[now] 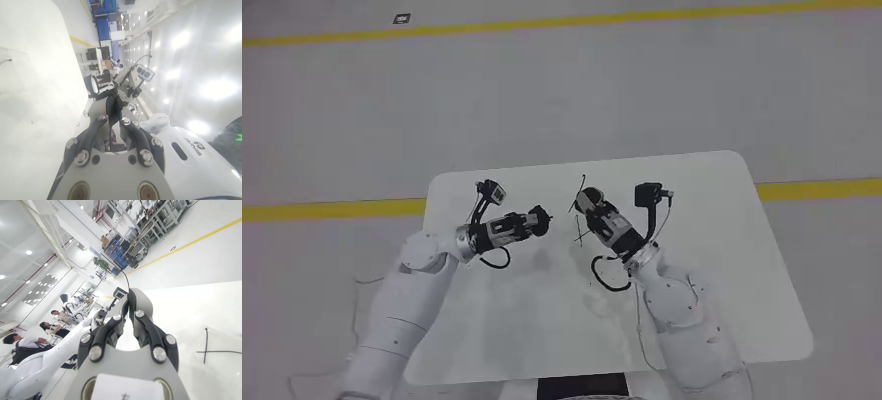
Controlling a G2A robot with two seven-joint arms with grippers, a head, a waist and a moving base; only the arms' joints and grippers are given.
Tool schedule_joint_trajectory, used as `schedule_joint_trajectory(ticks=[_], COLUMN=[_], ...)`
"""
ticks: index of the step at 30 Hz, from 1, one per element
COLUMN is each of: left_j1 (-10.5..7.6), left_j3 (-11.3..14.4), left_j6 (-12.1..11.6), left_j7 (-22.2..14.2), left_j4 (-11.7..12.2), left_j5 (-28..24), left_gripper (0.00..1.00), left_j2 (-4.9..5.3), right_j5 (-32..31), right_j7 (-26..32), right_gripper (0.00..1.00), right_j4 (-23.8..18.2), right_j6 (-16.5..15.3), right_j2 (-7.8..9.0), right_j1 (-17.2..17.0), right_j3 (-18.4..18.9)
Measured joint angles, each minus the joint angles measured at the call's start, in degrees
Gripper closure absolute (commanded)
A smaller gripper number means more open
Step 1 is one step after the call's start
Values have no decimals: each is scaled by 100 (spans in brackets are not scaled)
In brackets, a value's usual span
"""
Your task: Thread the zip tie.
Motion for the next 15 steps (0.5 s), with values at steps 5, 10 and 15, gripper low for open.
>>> schedule_joint_trajectory(ticks=[5, 10, 15], left_j1=[55, 19, 5], left_j3=[95, 179, 171], left_j6=[0, 0, 0], left_j7=[412, 488, 471], left_j4=[-11, 105, 138], left_j5=[67, 143, 149], left_gripper=[100, 100, 100], left_j2=[-86, -168, -181], right_j5=[-365, -419, -419], right_j7=[-661, -709, -708], right_gripper=[100, 100, 100], right_j4=[221, 280, 278], right_j6=[0, 0, 0], right_j2=[36, 64, 64], right_j1=[-20, 26, 25], right_j3=[-184, -377, -372])
